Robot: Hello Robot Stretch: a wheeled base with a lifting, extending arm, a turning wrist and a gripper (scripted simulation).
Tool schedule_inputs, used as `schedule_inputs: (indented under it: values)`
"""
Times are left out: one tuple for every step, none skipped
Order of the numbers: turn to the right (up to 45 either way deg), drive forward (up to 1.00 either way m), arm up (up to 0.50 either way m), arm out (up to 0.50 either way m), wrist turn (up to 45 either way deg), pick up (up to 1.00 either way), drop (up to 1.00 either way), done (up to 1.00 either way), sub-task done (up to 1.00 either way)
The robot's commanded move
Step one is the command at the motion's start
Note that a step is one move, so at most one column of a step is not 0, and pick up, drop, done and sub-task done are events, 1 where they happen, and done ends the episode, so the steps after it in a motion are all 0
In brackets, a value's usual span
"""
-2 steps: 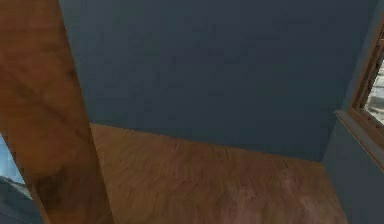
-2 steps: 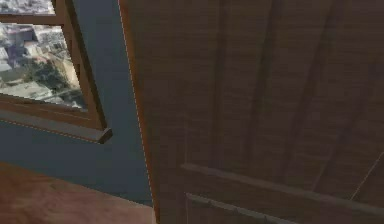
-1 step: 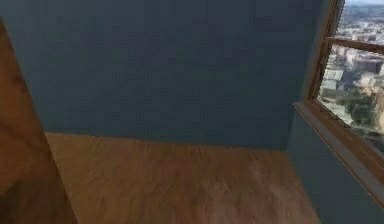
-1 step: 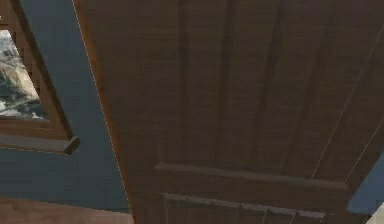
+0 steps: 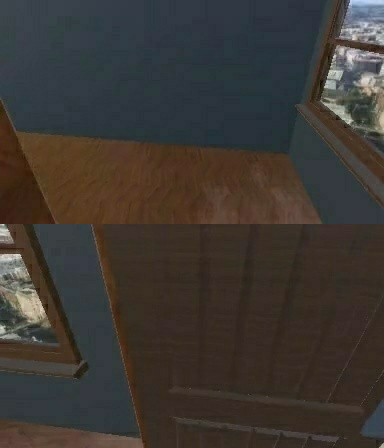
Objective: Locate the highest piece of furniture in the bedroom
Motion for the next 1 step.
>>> schedule_inputs:
  values:
    - [6.0,0.0,0.0,0.0,0.0,0.0,0.0,0.0,0.0]
